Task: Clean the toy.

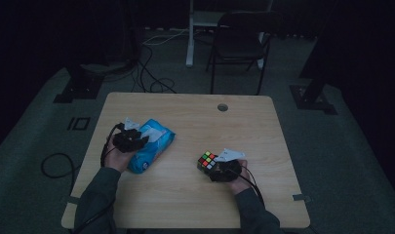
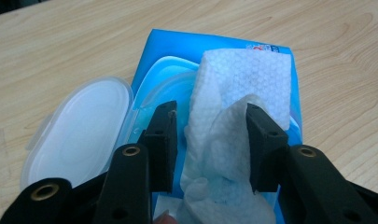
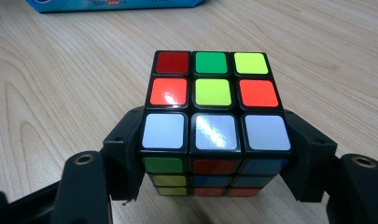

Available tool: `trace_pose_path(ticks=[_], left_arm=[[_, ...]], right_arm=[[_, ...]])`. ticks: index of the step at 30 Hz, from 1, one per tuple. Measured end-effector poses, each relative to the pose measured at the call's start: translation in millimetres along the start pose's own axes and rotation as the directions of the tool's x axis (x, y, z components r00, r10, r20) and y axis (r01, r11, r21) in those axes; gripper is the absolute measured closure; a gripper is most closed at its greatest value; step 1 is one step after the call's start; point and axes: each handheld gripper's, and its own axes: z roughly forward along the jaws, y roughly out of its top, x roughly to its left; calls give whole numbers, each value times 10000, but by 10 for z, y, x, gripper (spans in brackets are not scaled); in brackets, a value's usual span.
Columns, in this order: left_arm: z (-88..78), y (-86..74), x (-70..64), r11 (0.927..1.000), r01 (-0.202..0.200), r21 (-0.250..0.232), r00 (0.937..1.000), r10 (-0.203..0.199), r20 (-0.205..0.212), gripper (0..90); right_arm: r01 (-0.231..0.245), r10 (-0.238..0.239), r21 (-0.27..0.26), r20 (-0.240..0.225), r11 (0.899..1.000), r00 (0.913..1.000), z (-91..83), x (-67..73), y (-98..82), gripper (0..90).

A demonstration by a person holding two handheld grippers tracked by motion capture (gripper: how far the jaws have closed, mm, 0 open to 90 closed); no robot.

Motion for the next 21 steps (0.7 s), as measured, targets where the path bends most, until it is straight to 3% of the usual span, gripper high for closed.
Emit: trace_pose_path(ticks=[4,8,14,21], left_arm=[[20,22,-10,9995,-162,265,9997,157,194,724],[9,17,11,9998,-40,216,9996,33,288,852],[-130,72,19,9995,93,-299,9986,-77,529,868],[-247,148,-49,9980,-104,-621,9978,144,648,875]], right_arm=[[-14,14,6,11,10000,10000,0,2,0,339],[-7,7,5,-1,10000,10000,0,0,0,339],[-9,9,8,-14,10000,10000,0,-2,0,339],[-15,15,3,13,10000,10000,1,1,-1,339]])
